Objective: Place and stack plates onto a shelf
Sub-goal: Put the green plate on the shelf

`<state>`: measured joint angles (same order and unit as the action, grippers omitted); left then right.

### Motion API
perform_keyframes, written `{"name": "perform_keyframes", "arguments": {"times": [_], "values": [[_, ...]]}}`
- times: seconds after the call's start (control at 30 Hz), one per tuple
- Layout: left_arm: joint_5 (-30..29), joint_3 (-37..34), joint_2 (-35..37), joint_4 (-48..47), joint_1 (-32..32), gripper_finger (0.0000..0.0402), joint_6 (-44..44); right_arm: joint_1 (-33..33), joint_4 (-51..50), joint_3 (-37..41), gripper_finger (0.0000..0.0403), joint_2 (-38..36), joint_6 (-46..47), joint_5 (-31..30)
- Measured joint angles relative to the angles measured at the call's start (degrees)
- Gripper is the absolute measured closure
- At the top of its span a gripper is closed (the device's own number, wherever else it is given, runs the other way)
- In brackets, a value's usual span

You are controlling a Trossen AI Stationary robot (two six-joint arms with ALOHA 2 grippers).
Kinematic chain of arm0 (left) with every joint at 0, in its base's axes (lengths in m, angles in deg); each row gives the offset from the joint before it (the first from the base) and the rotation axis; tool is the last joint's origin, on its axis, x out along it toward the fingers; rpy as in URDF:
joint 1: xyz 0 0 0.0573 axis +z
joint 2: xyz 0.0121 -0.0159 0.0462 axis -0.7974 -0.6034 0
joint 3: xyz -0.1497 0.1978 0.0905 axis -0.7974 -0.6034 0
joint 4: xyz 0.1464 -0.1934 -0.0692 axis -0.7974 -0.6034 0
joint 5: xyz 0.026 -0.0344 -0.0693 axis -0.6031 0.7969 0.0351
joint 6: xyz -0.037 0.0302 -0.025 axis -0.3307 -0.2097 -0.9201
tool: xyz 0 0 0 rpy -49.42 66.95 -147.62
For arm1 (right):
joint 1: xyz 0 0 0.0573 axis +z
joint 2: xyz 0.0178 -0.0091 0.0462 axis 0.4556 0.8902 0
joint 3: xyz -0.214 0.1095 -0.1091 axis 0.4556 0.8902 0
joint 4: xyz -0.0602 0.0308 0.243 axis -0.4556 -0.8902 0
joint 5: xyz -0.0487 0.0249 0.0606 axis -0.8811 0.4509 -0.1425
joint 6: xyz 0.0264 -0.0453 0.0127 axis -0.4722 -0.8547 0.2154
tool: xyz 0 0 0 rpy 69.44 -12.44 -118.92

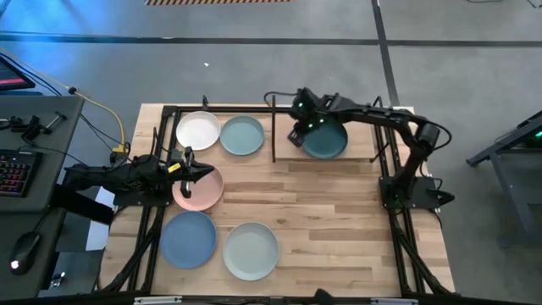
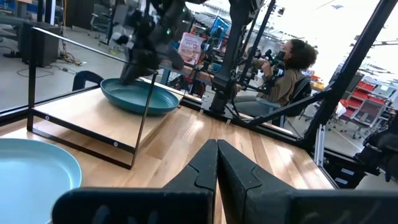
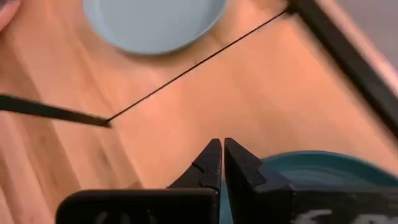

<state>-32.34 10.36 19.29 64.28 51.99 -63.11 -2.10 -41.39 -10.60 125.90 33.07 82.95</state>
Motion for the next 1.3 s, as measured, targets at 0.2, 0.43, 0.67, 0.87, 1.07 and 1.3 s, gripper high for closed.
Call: {"name": "perform_keyframes", "arguments": {"times": [0.2, 0.43, 0.67, 0.87, 1.07, 1.3], "values": [[0.01, 0.0, 0.0, -0.01, -0.01, 0.0401, 0.0, 1.28, 0.23, 0.04, 0.0403, 2.76, -0.01, -1.45], [0.02, 0.0, 0.01, 0.01, 0.01, 0.0401, 0.0, 1.19, -0.33, 0.04, 0.0403, 4.58, 1.05, -6.89], [0.02, 0.01, -0.01, 0.0, 0.0, 0.0401, 0.0, 1.24, -2.64, 0.04, 0.0403, 5.78, 1.02, -6.81], [0.0, 0.0, 0.01, 0.0, 0.01, 0.0401, 0.0, 1.24, -4.42, 0.04, 0.0403, 5.12, -0.01, -7.03], [0.0, 0.01, 0.0, 0.0, 0.01, 0.0401, 0.01, 1.24, -8.9, 0.04, 0.0403, 4.94, -1.58, -11.49], [0.0, 0.01, -0.01, 0.01, -0.01, 0.0401, 0.02, 1.08, -13.84, 0.04, 0.0403, 4.69, -1.76, -16.45]]}}
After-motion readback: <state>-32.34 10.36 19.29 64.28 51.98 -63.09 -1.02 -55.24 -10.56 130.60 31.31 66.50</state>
